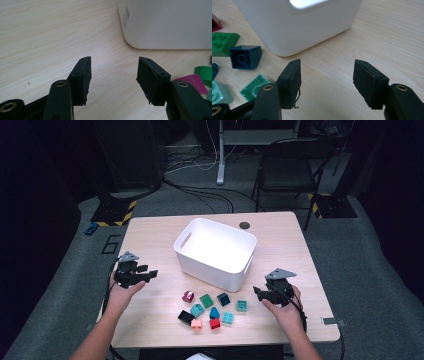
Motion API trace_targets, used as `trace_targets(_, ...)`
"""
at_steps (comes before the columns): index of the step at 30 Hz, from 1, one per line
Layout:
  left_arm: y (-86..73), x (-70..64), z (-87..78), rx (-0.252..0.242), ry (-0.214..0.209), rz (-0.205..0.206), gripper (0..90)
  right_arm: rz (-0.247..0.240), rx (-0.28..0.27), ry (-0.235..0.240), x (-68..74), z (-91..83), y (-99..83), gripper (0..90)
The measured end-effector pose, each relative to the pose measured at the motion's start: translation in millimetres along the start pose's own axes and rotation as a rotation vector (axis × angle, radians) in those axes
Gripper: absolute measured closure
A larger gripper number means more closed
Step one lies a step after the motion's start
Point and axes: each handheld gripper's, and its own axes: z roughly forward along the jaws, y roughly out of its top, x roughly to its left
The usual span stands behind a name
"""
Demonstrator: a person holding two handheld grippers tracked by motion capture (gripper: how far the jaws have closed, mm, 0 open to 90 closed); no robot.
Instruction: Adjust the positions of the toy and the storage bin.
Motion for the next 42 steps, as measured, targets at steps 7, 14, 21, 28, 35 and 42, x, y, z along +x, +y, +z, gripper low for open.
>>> trace_targets(7,29.8,-6.8,1.1,-0.017,-0.03,0.021,44.6,-0.016,-0.02,0.018,8.8,-2.2,6.3,38.6)
trace_targets(14,57.3,-14.1,3.4,-0.014,-0.048,0.054,44.7,-0.026,-0.021,0.035,15.4,0.0,9.2,38.1)
trace_targets(21,81.2,-18.6,7.0,-0.019,-0.055,0.059,43.7,-0.036,-0.025,0.05,21.1,1.9,11.4,38.0)
trace_targets(28,102.0,-24.8,15.3,-0.022,-0.063,0.07,42.6,-0.044,-0.028,0.058,25.3,3.9,13.4,37.7)
trace_targets(35,112.0,-29.3,31.8,0.0,-0.068,0.068,42.3,-0.045,-0.031,0.071,27.6,5.7,13.4,37.2)
trace_targets(42,109.9,-28.9,48.4,0.049,-0.074,0.064,42.5,-0.057,-0.039,0.08,33.3,7.7,16.1,36.7)
